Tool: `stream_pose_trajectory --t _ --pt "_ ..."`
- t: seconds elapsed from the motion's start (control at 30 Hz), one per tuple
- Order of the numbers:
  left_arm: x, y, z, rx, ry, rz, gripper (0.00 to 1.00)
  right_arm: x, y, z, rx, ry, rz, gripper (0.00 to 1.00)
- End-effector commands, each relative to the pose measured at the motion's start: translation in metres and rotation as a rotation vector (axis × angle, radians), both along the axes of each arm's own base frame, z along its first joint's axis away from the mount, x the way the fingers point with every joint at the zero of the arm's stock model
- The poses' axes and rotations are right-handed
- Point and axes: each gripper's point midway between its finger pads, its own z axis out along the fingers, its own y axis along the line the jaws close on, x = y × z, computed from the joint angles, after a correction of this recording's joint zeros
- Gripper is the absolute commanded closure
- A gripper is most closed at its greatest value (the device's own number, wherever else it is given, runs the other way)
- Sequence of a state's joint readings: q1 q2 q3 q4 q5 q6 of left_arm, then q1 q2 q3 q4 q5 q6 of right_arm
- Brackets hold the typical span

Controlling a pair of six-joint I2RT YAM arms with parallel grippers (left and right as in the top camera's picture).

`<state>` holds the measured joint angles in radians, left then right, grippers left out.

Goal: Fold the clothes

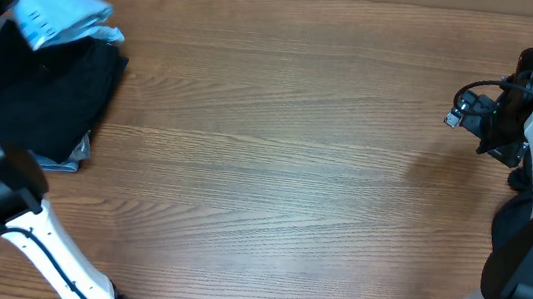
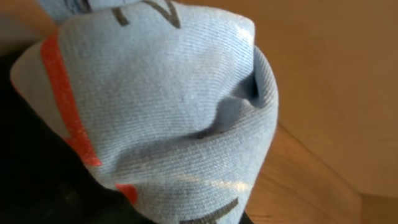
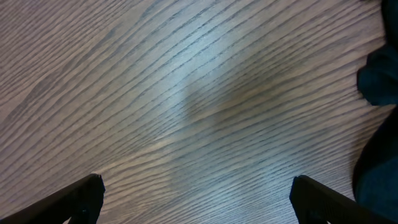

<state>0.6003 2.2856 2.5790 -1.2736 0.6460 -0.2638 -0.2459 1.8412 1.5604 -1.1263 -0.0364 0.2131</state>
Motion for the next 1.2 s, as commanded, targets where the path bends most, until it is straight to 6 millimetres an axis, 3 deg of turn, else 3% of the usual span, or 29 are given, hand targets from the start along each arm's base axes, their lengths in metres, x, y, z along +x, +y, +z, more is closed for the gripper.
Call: stream_pose_trajectory --t 0.0,0.2,0.4,0.63,0.77,0.97,1.0,1.07,1.13,1.17 --pt "-0.021 0.018 0.019 -0.037 -0.026 0.038 0.96 0.003 -0.001 0.007 -0.014 -0.02 -0.001 0.0" --pt "-0.073 0.04 -0.002 -0.107 0.115 0.098 0.96 0.003 -0.001 0.007 -0.014 -0.02 -0.001 0.0" --pt "-0.115 0.057 -0.034 0.022 0.371 0.179 0.96 0.003 -0.001 0.007 -0.014 -0.02 -0.001 0.0" --pt "-0.132 0.064 -0.047 0.049 0.486 0.242 0.96 0.003 -0.001 0.007 -0.014 -0.02 -0.001 0.0" --pt "-0.145 0.069 -0.066 0.042 0.587 0.31 0.96 0.003 -0.001 0.007 -0.014 -0.02 -0.001 0.0" --pt "-0.144 0.067 -0.105 -0.003 0.643 0.29 0.95 0.003 -0.001 0.007 -0.014 -0.02 -0.002 0.0" --pt "-0.142 0.066 -0.11 -0.009 0.646 0.286 0.91 0.003 -0.001 0.007 -0.014 -0.02 -0.001 0.0" --pt "-0.14 0.064 -0.118 -0.027 0.644 0.277 0.68 0.003 -0.001 0.007 -0.014 -0.02 -0.001 0.0" --pt "-0.135 0.06 -0.118 -0.051 0.617 0.258 0.17 0.003 -0.001 0.007 -0.014 -0.02 -0.001 0.0" --pt "-0.131 0.058 -0.114 -0.059 0.592 0.243 0.1 0.003 -0.001 0.007 -0.014 -0.02 -0.001 0.0"
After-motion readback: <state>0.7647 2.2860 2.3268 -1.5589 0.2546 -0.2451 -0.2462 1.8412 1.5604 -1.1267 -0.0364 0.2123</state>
